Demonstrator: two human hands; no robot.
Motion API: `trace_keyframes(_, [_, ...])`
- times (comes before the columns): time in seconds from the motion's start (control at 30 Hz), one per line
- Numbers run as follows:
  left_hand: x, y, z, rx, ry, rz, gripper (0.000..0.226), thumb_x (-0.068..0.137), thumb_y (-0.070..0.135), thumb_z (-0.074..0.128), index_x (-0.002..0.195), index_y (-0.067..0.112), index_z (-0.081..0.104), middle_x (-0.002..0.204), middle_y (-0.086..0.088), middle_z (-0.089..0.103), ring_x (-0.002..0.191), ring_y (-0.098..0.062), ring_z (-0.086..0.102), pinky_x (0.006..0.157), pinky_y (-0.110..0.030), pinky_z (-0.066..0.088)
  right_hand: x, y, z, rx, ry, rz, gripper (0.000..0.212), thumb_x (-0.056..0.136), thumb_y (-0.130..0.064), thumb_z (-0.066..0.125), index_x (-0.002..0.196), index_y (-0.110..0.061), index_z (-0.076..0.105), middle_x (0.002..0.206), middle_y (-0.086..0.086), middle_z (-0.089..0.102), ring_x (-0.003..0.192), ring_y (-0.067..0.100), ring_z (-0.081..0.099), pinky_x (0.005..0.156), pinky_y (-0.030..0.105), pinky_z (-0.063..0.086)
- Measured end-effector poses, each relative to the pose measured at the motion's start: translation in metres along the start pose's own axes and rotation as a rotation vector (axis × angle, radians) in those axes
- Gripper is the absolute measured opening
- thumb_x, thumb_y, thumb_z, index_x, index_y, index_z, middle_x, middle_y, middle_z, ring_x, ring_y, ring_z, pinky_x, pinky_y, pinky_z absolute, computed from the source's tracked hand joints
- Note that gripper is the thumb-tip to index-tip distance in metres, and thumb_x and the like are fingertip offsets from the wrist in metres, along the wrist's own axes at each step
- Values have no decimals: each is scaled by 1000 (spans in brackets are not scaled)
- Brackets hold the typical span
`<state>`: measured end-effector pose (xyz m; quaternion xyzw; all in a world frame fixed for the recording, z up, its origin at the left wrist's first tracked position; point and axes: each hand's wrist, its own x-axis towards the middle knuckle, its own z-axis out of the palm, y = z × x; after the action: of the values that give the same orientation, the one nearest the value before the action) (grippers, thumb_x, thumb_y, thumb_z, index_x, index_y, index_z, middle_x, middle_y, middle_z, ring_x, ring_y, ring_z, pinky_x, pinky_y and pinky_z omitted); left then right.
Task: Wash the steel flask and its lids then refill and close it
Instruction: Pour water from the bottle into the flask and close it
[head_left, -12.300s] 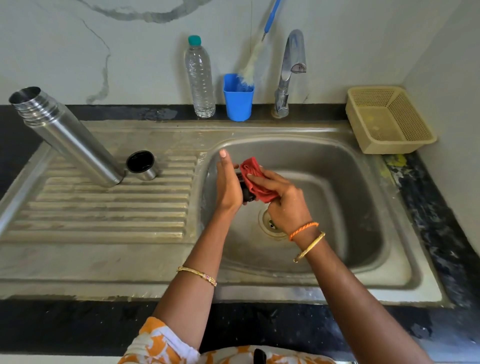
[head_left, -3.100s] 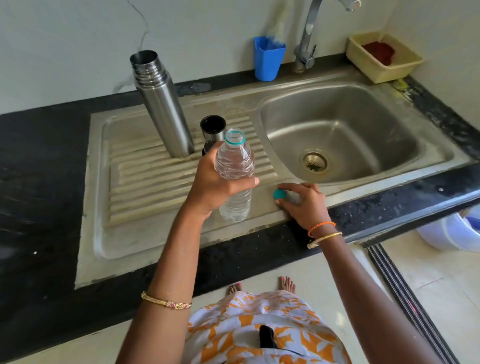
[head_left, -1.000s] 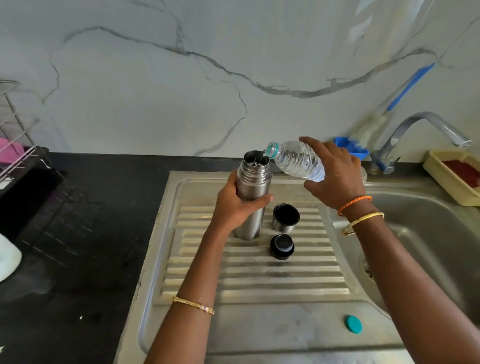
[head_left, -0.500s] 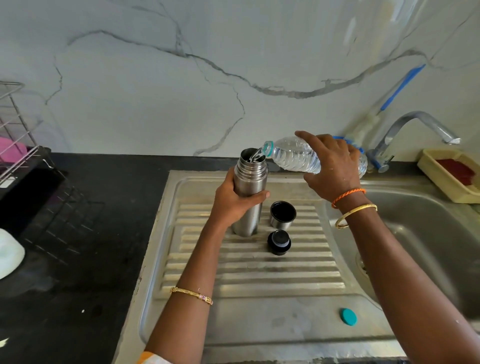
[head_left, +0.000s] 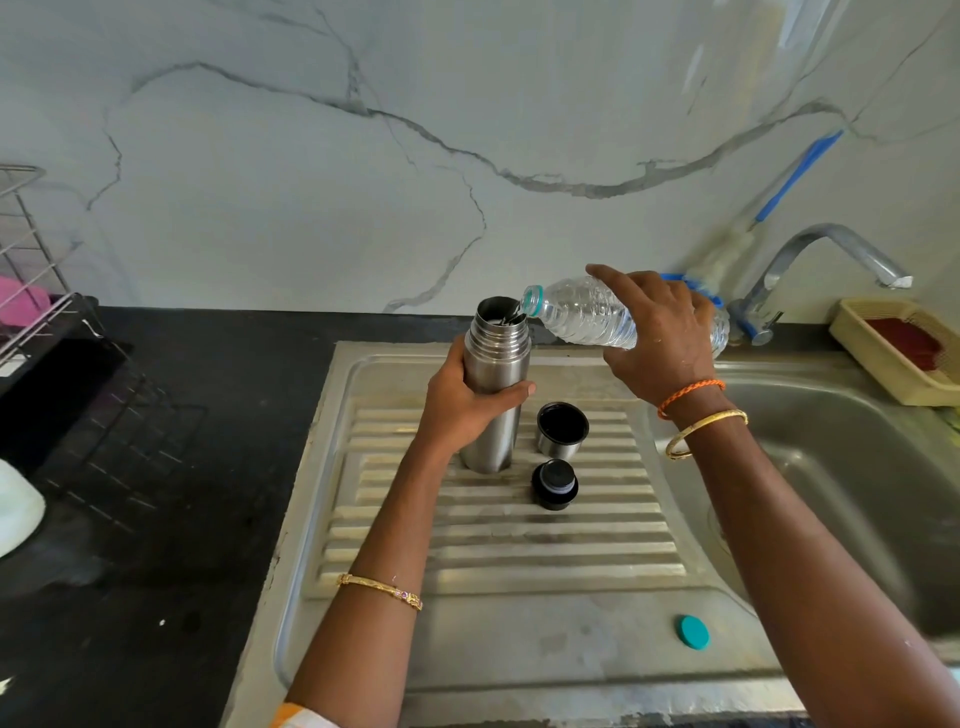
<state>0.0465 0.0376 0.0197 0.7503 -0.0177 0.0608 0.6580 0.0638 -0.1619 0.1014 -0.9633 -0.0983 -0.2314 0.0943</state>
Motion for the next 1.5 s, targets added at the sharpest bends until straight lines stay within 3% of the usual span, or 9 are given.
trace_keyframes(0.7, [1,0,0,0,-13,7,67,65,24,88,118,37,48,111,13,65,99,-2,63,83,-24,53,3,-1,-4,-23,4,-5,87,69,-4,69,141,-37,36,128,6,53,119,33,44,104,50,23])
trace_keyframes(0.97, [0,0,-1,-1,-12,-2,66,65,24,88,117,37,49,111,14,65,98,-1,63,80,-19,52,3,-1,-3,-27,33,-16,85,66,-3,69,139,-36,41,124,6,55,116,34,46,102,50,25])
trace_keyframes(1.13, [2,-2,0,-2,-11,-7,69,64,26,89,120,34,49,112,11,66,100,-5,63,85,-25,53,5,0,-4,-37,23,-12,85,68,-4,70,140,-37,39,125,6,55,117,33,45,103,50,24])
trace_keyframes(1.5, [2,-2,0,-11,-8,-16,67,64,24,89,118,35,50,110,14,65,98,-1,63,81,-21,52,6,-1,-6,-38,39,-24,85,66,-1,68,139,-36,42,123,7,56,116,34,46,102,50,24])
